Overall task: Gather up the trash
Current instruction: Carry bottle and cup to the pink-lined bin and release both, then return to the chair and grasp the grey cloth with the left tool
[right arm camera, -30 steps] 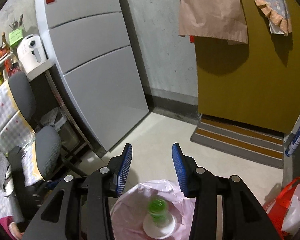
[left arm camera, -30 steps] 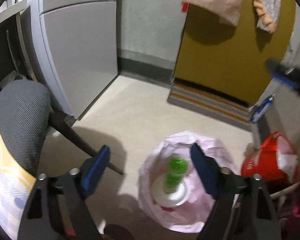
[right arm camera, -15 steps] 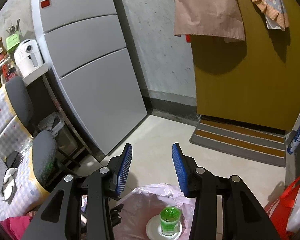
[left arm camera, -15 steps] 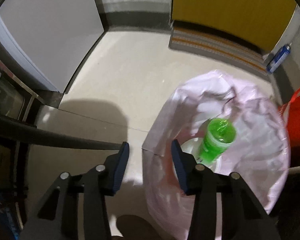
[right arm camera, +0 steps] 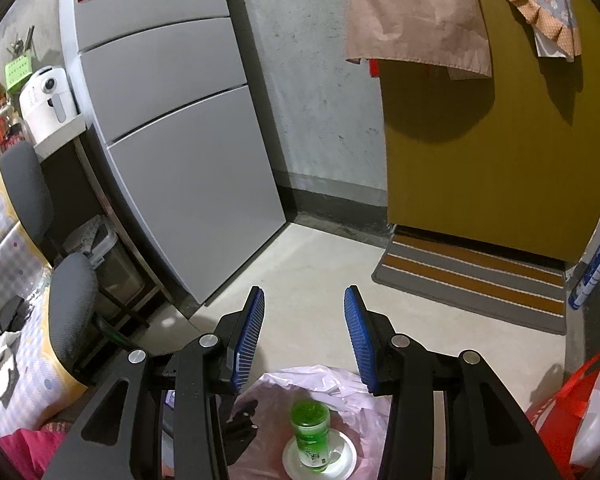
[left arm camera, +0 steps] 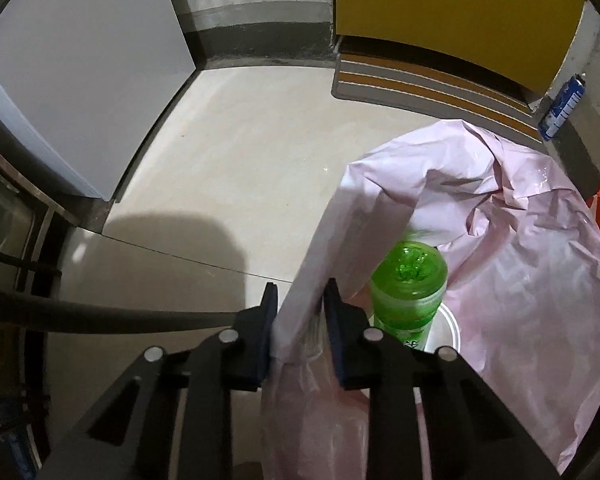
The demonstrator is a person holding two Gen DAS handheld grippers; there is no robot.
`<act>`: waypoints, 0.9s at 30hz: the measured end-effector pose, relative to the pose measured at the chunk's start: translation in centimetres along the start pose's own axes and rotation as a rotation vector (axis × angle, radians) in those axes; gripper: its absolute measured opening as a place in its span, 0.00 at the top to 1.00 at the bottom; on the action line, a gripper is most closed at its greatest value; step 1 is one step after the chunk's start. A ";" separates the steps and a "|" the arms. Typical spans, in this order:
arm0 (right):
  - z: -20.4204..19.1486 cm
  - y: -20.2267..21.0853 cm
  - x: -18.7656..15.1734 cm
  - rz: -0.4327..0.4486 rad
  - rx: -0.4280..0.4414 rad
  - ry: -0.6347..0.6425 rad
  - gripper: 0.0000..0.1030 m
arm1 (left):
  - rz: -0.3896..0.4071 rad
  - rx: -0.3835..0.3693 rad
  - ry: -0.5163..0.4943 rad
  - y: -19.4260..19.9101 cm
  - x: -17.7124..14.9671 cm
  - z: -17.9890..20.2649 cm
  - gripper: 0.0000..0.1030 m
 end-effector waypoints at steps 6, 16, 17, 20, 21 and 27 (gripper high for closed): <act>-1.0 -0.4 0.1 -0.005 0.012 0.013 0.58 | 0.021 0.064 0.111 0.1 0.5 -3.1 0.79; -3.8 1.0 0.1 -0.001 0.064 0.068 0.57 | 0.104 0.225 0.236 2.7 0.9 -7.4 0.58; -4.5 1.4 0.3 0.003 0.077 0.079 0.56 | 0.132 0.220 0.235 4.0 1.3 -7.2 0.53; -5.9 2.8 0.8 0.025 0.101 0.103 0.56 | 0.214 0.171 0.250 8.2 2.2 -6.9 0.53; -6.6 3.5 1.1 0.037 0.106 0.115 0.56 | 0.228 0.153 0.257 9.6 2.4 -6.9 0.53; -10.6 8.3 2.7 0.094 0.201 0.159 0.53 | 0.290 0.160 0.251 19.7 1.9 -8.2 0.52</act>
Point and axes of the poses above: each gripper's, at about its wrist camera, not at the fingertips, and y roughly against the way its jaws point, z to its right, x to its top, the point moved 7 cm from there along -y, roughly the way its jaws point, and after that the axes turned 1 degree about -z, right-handed, at the moved point
